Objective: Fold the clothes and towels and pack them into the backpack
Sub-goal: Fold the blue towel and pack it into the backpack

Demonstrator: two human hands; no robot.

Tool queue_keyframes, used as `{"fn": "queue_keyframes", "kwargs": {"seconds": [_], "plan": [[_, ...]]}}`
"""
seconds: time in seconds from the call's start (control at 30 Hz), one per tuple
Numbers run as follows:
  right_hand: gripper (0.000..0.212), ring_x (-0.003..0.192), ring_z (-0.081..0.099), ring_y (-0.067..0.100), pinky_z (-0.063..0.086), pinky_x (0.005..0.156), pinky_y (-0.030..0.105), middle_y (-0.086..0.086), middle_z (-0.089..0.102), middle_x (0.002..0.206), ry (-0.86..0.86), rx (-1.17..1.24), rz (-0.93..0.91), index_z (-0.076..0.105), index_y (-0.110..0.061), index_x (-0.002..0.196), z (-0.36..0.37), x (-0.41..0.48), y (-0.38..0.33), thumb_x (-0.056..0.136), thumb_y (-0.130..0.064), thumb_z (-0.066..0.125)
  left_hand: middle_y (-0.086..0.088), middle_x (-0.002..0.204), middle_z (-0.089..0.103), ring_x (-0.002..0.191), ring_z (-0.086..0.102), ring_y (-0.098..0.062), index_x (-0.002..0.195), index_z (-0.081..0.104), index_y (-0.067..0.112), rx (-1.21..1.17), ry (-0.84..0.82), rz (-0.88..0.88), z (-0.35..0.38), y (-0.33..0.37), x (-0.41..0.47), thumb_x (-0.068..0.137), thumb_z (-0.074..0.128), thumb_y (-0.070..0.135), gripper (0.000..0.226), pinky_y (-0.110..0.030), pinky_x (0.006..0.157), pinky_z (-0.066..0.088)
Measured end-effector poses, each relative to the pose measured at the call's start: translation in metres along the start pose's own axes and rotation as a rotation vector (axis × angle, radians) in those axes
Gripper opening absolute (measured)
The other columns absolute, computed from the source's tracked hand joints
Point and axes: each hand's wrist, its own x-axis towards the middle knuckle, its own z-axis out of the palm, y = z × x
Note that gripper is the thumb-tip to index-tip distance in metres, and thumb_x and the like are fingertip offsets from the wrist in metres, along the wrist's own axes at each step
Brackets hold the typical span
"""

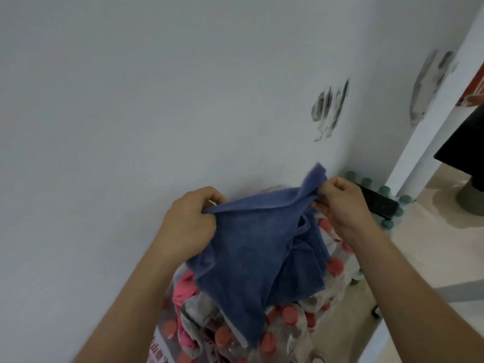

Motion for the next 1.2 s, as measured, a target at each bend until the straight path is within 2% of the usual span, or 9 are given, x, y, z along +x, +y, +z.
{"fn": "queue_keyframes", "kwargs": {"seconds": [0.13, 0.27, 0.37, 0.5, 0.6, 0.73, 0.9, 1.03, 1.2], "plan": [[0.011, 0.067, 0.049, 0.016, 0.044, 0.060, 0.028, 0.010, 0.056, 0.086, -0.053, -0.318, -0.041, 0.060, 0.000, 0.093, 0.010, -0.001, 0.013, 0.092, 0.005, 0.051, -0.003, 0.066, 0.066, 0.061, 0.060, -0.013, 0.079, 0.067, 0.005, -0.575, -0.121, -0.070, -0.018, 0.023, -0.011, 0.093, 0.041, -0.002, 0.030, -0.019, 0.052, 0.046], [0.046, 0.102, 0.053, 0.016, 0.049, 0.074, 0.033, -0.002, 0.050, 0.128, -0.169, -0.407, -0.190, 0.052, -0.025, 0.126, 0.019, -0.016, -0.011, 0.090, 0.002, 0.047, 0.003, 0.051, 0.057, 0.045, 0.052, -0.011, 0.067, 0.055, 0.010, -0.506, 0.014, -0.158, -0.043, 0.048, -0.010, 0.097, 0.047, 0.037, 0.041, -0.013, 0.040, 0.036], [0.031, 0.112, 0.058, 0.008, 0.052, 0.081, 0.035, -0.011, 0.058, 0.131, -0.535, -0.112, -0.058, 0.054, -0.038, 0.127, 0.022, -0.035, -0.047, 0.098, -0.034, 0.046, 0.007, 0.062, 0.067, 0.057, 0.063, -0.006, 0.075, 0.065, 0.015, -0.392, 0.043, -0.128, -0.061, 0.062, -0.010, 0.094, 0.045, 0.050, 0.045, -0.017, 0.050, 0.048], [0.078, 0.125, 0.044, -0.009, 0.050, 0.094, 0.028, -0.031, 0.036, 0.143, -1.027, -0.454, -0.230, 0.015, -0.059, 0.141, 0.040, -0.062, -0.078, 0.078, -0.065, 0.059, 0.017, 0.084, 0.072, 0.079, 0.065, 0.006, 0.091, 0.069, 0.026, -0.564, -0.064, 0.067, -0.077, 0.076, -0.015, 0.100, 0.040, 0.034, 0.032, -0.010, 0.067, 0.050], [0.114, 0.136, 0.028, -0.006, 0.037, 0.107, 0.025, -0.026, 0.016, 0.154, -0.880, -0.631, -0.422, -0.010, -0.052, 0.145, 0.066, -0.087, -0.076, 0.064, -0.066, 0.069, 0.012, 0.110, 0.067, 0.098, 0.062, -0.002, 0.126, 0.059, 0.031, -0.860, -0.019, 0.243, -0.091, 0.075, -0.017, 0.103, 0.034, 0.022, 0.035, -0.019, 0.085, 0.047], [0.112, 0.145, 0.014, 0.009, 0.035, 0.110, 0.043, -0.026, -0.005, 0.156, -0.639, -0.628, -0.600, -0.017, -0.058, 0.139, 0.088, -0.126, -0.051, 0.062, -0.075, 0.063, 0.003, 0.059, 0.037, 0.050, 0.035, -0.008, 0.127, 0.056, 0.034, -1.101, 0.281, 0.350, -0.118, 0.074, -0.031, 0.100, 0.035, 0.005, 0.044, -0.020, 0.052, 0.042], [0.071, 0.111, 0.039, -0.025, 0.044, 0.093, 0.013, -0.046, 0.037, 0.128, -0.843, -0.501, -0.497, 0.020, -0.063, 0.134, 0.111, -0.174, -0.023, 0.076, -0.064, 0.060, -0.006, 0.078, 0.054, 0.066, 0.051, -0.016, 0.105, 0.065, 0.018, -1.208, 0.408, 0.467, -0.150, 0.054, -0.065, 0.094, 0.029, -0.010, 0.046, -0.026, 0.066, 0.052], [0.024, 0.047, 0.037, 0.005, 0.030, 0.051, 0.024, -0.011, 0.044, 0.051, -0.506, -0.571, -0.728, 0.050, -0.017, 0.070, 0.139, -0.184, -0.003, 0.092, -0.020, 0.058, -0.009, 0.107, 0.062, 0.084, 0.066, -0.017, 0.119, 0.058, 0.010, -1.192, 0.479, 0.445, -0.180, 0.018, -0.110, 0.090, 0.035, -0.015, 0.044, -0.026, 0.075, 0.053], [0.019, 0.078, 0.063, 0.017, 0.056, 0.063, 0.035, 0.004, 0.066, 0.081, -0.458, -0.239, -0.481, 0.061, -0.010, 0.085, 0.175, -0.215, -0.038, 0.099, -0.016, 0.048, 0.010, 0.125, 0.052, 0.110, 0.061, -0.008, 0.146, 0.031, 0.017, -0.748, 0.512, 0.476, -0.223, -0.066, -0.178, 0.069, 0.056, -0.011, 0.085, -0.029, 0.087, 0.053]]}}
